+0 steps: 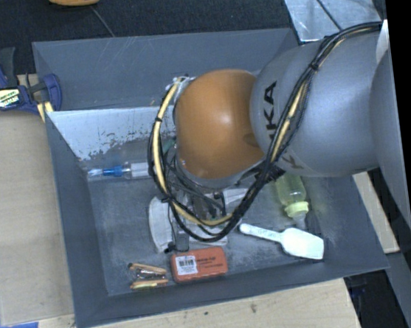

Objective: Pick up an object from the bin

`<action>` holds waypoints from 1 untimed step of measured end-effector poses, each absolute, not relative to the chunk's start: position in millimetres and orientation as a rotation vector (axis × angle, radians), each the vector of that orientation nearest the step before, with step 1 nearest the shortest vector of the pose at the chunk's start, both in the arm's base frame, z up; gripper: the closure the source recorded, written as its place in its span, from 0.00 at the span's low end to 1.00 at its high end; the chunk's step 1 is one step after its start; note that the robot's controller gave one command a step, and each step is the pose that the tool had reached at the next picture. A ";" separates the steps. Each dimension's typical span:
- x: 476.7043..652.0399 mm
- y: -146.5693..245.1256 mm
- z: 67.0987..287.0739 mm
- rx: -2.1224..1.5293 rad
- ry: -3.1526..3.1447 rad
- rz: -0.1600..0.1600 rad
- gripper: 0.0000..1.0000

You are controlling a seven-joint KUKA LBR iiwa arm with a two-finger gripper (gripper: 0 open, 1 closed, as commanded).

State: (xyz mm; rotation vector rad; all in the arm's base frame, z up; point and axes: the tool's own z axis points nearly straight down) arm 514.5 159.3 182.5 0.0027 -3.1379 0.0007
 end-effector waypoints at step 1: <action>512.5 165.4 203.6 0.257 -3.130 0.001 0.00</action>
Offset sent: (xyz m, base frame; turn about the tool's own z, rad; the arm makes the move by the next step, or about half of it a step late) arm 0.0460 -0.0610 -0.0326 -0.1678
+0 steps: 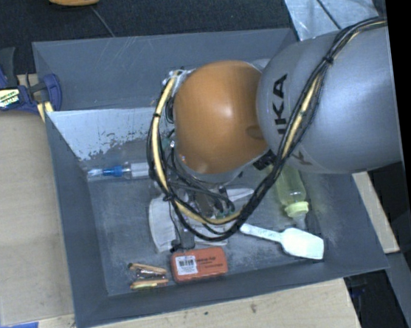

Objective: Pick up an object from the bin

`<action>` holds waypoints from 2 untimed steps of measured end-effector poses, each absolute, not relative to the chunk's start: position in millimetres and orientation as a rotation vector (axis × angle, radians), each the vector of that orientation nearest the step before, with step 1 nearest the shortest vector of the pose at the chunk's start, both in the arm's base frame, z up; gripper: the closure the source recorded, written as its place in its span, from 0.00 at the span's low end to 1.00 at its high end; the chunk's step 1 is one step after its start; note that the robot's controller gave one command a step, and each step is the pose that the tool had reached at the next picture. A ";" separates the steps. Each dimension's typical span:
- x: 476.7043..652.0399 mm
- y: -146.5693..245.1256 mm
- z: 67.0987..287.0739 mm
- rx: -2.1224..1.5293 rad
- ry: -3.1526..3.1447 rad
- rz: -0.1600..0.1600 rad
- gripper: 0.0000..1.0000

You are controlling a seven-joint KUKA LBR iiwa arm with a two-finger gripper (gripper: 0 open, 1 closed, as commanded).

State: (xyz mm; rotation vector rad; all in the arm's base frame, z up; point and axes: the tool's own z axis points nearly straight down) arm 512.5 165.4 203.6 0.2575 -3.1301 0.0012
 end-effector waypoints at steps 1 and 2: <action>540.2 130.6 180.9 0.421 -3.120 -0.002 0.00; 537.7 101.1 154.5 0.055 -3.143 0.000 0.00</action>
Offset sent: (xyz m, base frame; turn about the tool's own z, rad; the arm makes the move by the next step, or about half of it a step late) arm 0.0223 -0.0695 -0.0546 0.1375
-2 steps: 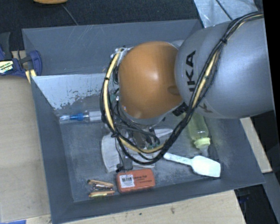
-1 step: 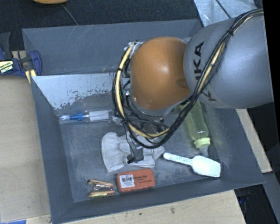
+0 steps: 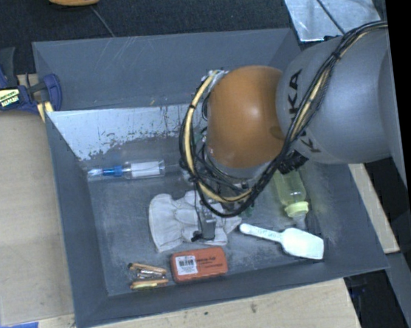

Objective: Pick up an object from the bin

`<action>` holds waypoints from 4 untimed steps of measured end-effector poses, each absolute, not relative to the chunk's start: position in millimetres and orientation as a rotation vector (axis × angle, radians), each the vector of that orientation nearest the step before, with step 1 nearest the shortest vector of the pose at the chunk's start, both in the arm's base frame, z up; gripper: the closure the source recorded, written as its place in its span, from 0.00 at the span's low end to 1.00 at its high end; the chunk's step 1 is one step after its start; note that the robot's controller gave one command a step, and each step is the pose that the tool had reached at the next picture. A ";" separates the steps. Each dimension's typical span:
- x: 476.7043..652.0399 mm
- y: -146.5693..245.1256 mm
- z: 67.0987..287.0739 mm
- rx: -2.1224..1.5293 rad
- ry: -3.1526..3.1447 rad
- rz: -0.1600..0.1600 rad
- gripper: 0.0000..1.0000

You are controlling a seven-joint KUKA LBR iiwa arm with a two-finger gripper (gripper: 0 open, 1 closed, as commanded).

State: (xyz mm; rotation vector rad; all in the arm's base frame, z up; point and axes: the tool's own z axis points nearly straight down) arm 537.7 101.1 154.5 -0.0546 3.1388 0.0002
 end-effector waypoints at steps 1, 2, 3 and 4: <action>564.3 94.2 140.3 -0.113 3.136 0.001 0.00; 569.4 68.9 120.1 0.034 3.138 0.001 0.00; 568.4 59.8 112.6 0.072 3.138 0.001 1.00; 568.4 59.8 112.6 0.072 3.138 0.001 1.00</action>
Offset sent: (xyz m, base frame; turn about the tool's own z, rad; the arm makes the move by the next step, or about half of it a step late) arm 0.0300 -0.0408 -0.0422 0.0796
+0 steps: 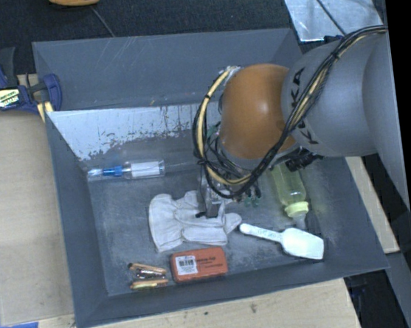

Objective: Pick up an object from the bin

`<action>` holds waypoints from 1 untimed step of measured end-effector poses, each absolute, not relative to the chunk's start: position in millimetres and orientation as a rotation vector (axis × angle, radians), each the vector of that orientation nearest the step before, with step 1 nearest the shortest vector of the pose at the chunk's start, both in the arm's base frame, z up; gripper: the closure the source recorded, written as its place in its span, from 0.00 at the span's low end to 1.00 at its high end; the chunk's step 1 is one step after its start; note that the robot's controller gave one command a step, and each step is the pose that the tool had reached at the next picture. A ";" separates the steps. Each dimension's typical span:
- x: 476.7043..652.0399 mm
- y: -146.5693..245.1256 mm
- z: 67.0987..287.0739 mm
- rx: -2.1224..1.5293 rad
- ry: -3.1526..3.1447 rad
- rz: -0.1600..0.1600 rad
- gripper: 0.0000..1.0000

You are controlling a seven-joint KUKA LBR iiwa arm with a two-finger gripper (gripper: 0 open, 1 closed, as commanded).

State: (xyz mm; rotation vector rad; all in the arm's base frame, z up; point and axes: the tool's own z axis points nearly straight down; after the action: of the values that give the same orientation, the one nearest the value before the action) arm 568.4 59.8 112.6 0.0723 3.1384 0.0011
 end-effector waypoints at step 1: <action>583.6 55.5 114.0 -0.157 3.138 0.001 1.00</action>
Offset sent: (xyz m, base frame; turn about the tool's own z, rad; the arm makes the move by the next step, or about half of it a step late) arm 0.0214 -0.0241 0.0332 -0.0515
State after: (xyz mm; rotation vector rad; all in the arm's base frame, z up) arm 583.6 55.5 114.0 -0.1567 3.1378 0.0013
